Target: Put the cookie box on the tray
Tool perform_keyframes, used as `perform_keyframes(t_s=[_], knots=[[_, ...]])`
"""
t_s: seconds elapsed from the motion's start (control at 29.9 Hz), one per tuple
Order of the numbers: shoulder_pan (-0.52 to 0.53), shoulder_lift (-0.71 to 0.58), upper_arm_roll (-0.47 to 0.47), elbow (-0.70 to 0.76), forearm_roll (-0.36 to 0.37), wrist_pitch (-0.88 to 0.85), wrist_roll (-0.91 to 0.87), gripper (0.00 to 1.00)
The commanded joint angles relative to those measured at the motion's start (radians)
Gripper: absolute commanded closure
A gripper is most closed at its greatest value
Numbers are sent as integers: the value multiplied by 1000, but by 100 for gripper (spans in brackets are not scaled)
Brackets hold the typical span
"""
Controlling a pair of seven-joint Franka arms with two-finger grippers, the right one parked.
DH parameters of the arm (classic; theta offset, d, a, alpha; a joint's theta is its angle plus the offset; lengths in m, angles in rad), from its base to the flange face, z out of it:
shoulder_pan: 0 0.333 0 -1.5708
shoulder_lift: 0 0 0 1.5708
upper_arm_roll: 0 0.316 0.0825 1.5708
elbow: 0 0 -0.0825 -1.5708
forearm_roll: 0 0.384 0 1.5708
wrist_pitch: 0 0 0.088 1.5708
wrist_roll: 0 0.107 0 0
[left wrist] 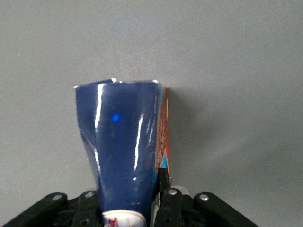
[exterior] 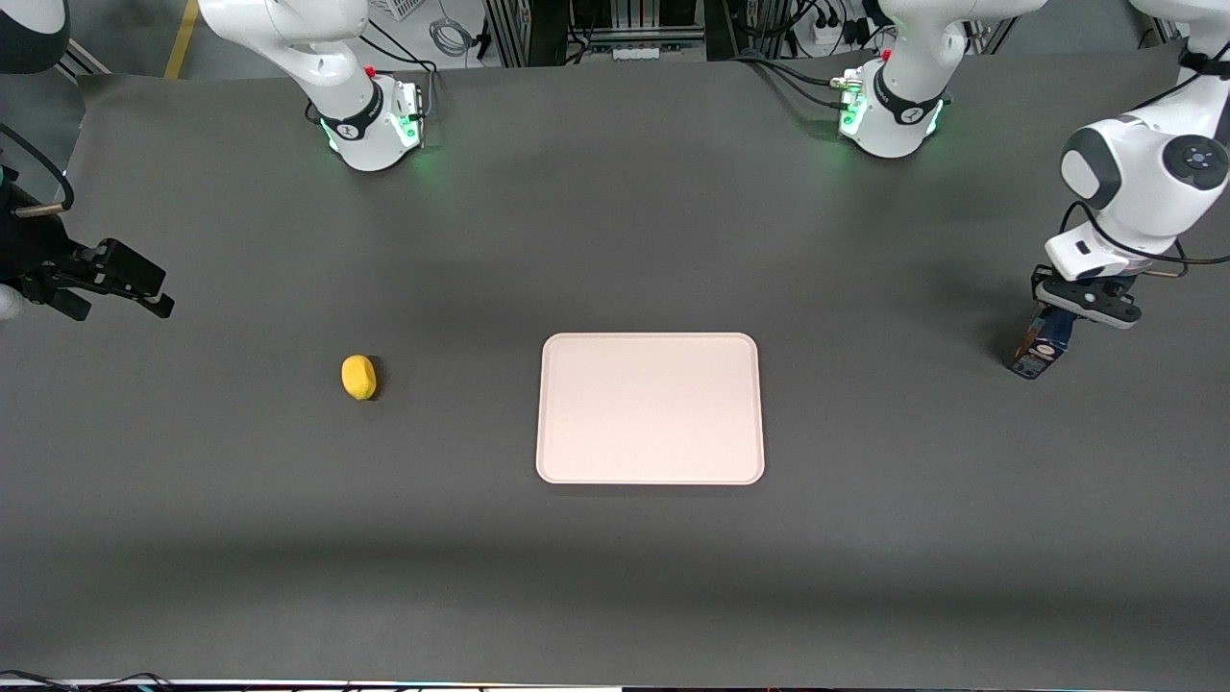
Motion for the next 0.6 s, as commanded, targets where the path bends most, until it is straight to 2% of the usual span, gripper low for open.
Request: perform_keyframes(t_s=[0.0, 0.1, 0.3, 0.47, 0.57], knots=[[-7, -39, 0, 85, -59, -167, 27, 80], [-7, -44, 2, 205, -74, -357, 24, 79], [-7, -49, 3, 402, -76, -574, 21, 80], [-7, -44, 5, 514, -71, -664, 18, 79], [-5, -38, 6, 531, -71, -677, 17, 79]])
